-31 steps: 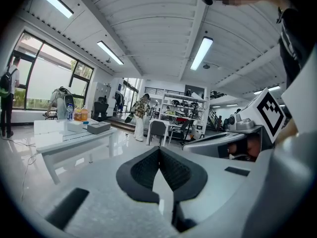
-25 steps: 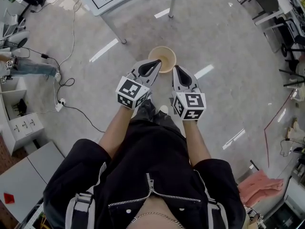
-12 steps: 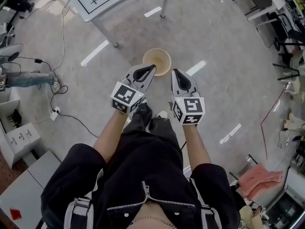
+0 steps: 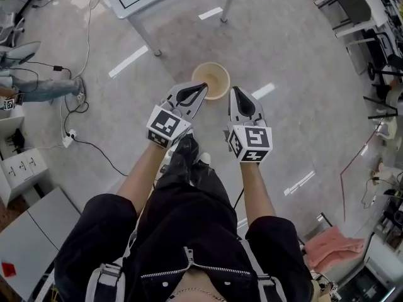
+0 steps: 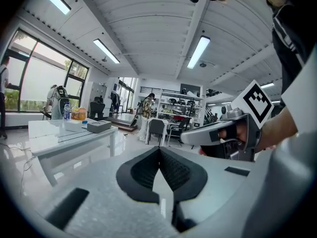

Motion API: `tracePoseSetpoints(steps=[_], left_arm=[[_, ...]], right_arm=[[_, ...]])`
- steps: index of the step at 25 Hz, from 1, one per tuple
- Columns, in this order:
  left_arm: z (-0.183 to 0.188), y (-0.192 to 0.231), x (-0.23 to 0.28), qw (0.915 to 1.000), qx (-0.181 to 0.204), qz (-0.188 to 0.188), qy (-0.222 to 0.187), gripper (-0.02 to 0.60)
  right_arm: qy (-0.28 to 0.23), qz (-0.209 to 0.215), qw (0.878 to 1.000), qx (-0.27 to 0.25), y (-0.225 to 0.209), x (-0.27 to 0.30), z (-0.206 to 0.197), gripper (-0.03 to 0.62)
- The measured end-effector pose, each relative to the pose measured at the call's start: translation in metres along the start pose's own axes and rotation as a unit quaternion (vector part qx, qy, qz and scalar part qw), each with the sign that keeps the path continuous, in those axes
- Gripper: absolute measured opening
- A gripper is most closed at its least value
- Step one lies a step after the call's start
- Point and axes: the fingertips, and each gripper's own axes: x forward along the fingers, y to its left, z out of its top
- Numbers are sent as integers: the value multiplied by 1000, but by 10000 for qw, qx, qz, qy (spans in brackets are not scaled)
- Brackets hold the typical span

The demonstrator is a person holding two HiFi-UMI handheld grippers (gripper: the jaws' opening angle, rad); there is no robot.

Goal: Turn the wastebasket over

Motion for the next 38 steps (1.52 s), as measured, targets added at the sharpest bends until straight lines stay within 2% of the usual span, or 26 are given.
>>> tracePoseSetpoints(steps=[5, 11, 22, 30, 35, 38], left_arm=[[-17, 2, 7, 9999, 20, 165, -33, 3], [-63, 11, 14, 9990, -156, 396, 103, 3], [-144, 31, 37, 9989, 80, 466, -77, 3], [-235, 69, 60, 9974, 437, 539, -210, 3], [-300, 83, 81, 9959, 718, 463, -288, 3], [-342, 102, 91, 9948, 779, 580, -317, 3]], right_arm=[[-92, -20, 9999, 86, -15, 2, -14, 11], [-203, -232, 9988, 372, -47, 9, -49, 11], [-404, 21, 9992, 35, -53, 49, -118, 11], [-715, 213, 9971, -136, -52, 111, -199, 11], [-921, 345, 9946, -322, -57, 143, -257, 11], [-1132, 364, 9919, -445, -59, 164, -287, 11]])
